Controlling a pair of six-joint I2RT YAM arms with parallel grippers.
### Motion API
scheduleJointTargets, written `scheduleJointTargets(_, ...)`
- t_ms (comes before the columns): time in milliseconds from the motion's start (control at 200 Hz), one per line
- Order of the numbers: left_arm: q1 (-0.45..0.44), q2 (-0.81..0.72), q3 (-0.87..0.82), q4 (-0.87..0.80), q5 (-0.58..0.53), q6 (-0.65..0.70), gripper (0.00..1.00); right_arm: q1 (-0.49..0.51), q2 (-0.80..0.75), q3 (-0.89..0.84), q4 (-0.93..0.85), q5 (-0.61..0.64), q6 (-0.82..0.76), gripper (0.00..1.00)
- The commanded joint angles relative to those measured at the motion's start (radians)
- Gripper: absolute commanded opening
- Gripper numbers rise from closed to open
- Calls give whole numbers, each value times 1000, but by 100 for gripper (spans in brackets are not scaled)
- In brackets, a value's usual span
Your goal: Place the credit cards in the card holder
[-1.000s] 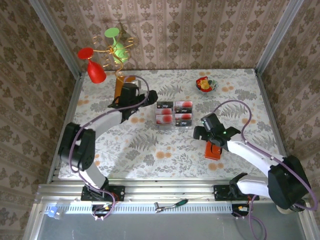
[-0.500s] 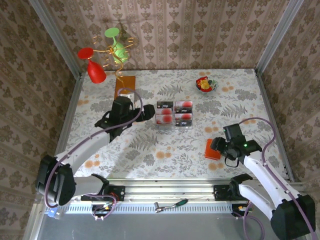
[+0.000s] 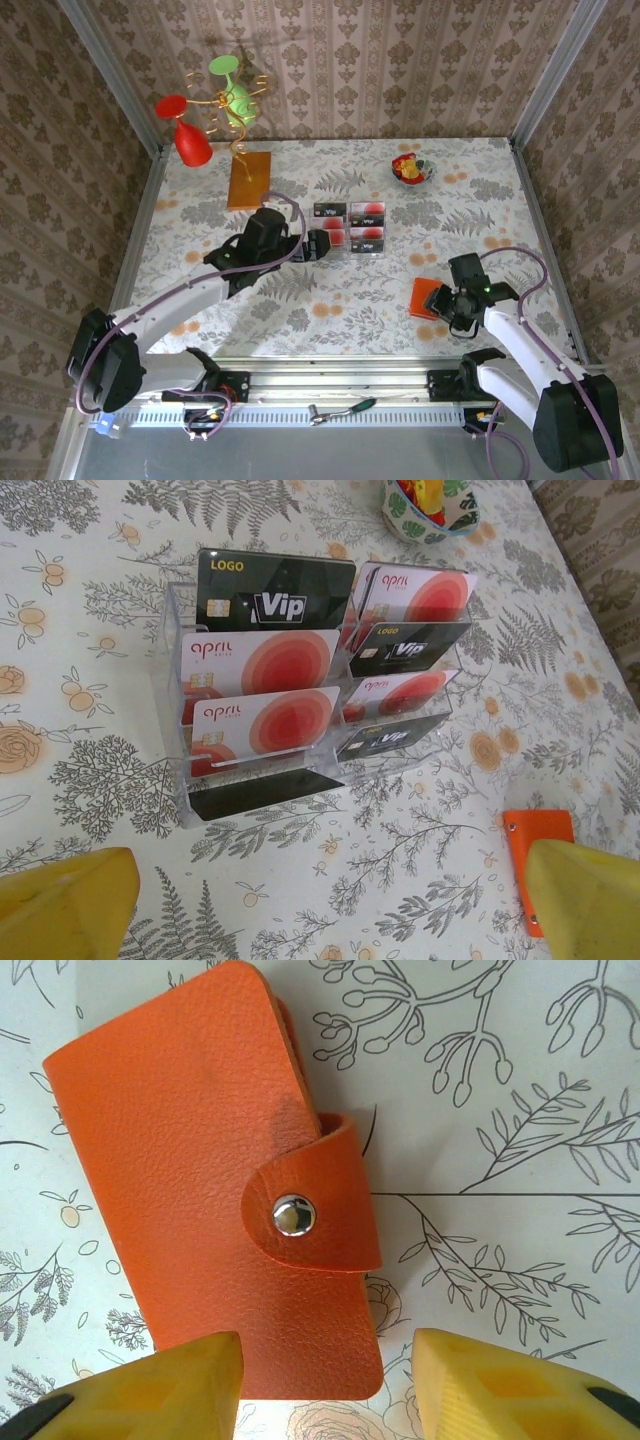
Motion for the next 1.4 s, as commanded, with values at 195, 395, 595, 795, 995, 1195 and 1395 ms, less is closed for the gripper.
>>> scheduleJointTargets(195,-26,33,27,-7,-30,4,100,-8,-10,-42,38,-42,28,43)
scheduleJointTargets(395,-34,31,24,-8,-34,6,100,-19,-31,-54,46,-56,28,37)
scheduleJointTargets(595,-38,32,26,-11,-39,5,100,-31,-37,-63,59,-69,23,33)
scheduleJointTargets(795,-42,37,25,-7,-35,-4,100,-47,-41,-80,75,-86,20,13)
scheduleJointTargets(995,-41,29,11,-34,-61,-94,100,-54,-70,-77,80,-124,7,0)
scheduleJointTargets(1195,-22,-34,-51,-46,-69,-189,100,-48,-108,-35,177,-336,15,0)
scheduleJointTargets(1395,-19,-66,-71,-11,-13,-178,100,90,-97,45,346,-434,148,0)
